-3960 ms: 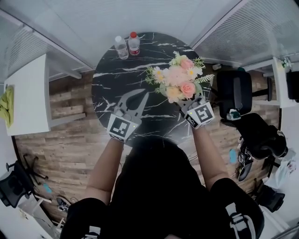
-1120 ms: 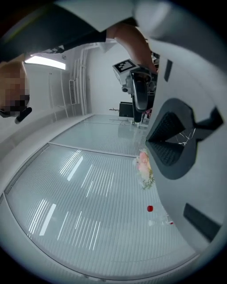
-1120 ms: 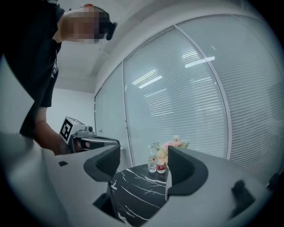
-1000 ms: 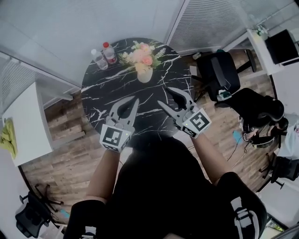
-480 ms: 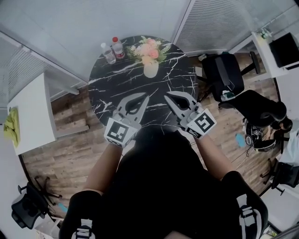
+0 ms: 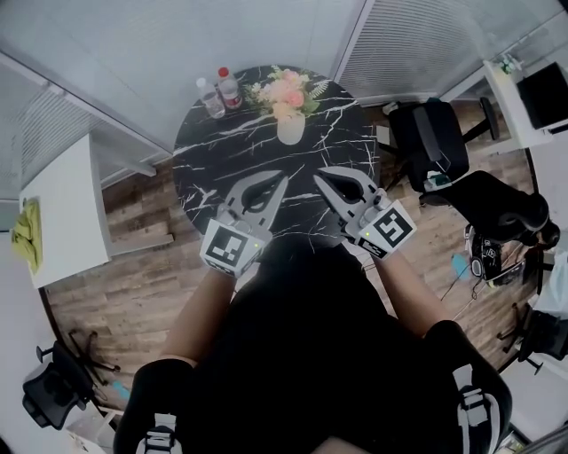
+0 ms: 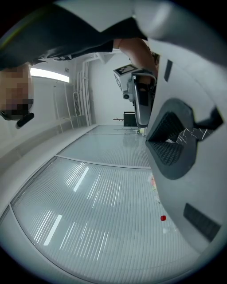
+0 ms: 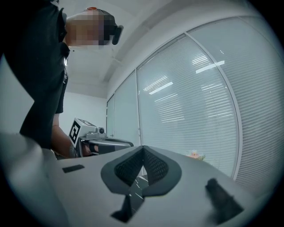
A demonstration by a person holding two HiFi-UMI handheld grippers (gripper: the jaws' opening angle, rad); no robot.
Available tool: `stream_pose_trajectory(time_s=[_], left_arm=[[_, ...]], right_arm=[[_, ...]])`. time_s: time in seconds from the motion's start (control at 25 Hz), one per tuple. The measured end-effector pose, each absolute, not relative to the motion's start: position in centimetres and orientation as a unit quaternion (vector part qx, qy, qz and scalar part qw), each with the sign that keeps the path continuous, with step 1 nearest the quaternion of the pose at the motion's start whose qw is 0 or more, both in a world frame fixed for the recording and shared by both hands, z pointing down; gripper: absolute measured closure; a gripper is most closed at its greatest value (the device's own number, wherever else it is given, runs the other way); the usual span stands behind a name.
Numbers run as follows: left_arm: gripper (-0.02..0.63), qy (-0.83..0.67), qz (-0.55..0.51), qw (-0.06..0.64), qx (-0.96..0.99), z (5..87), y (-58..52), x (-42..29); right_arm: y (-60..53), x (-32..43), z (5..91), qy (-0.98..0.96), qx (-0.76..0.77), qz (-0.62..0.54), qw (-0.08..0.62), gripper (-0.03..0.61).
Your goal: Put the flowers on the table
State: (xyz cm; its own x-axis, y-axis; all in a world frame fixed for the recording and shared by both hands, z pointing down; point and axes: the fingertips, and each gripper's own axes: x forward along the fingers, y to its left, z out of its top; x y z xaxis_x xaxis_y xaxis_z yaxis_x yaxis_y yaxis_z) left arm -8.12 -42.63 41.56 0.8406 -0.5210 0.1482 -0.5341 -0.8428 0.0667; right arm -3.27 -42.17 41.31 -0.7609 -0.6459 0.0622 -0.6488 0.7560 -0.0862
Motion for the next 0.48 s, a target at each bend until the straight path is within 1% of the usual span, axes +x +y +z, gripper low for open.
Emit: stream_pose_trajectory(time_s=[0.12, 0.28, 0.48], left_arm=[[0.603, -0.283, 0.042, 0.043, 0.957, 41.0, -42.9, -8.0], [0.603, -0.282, 0.061, 0.057, 0.956, 42.1, -42.7, -8.2], [0.603, -0.287, 0.044, 0.049, 0.956, 41.2, -43.0, -8.2]], right_arm=[[-42.2, -3.2, 41.4, -0.937, 0.344, 0.051, 0.014, 0.558], [-42.3, -3.3, 41.3, -0.938, 0.342, 0.05, 0.014, 0.558], [-42.4, -3.4, 41.3, -0.938, 0.341, 0.05, 0.014, 0.558]])
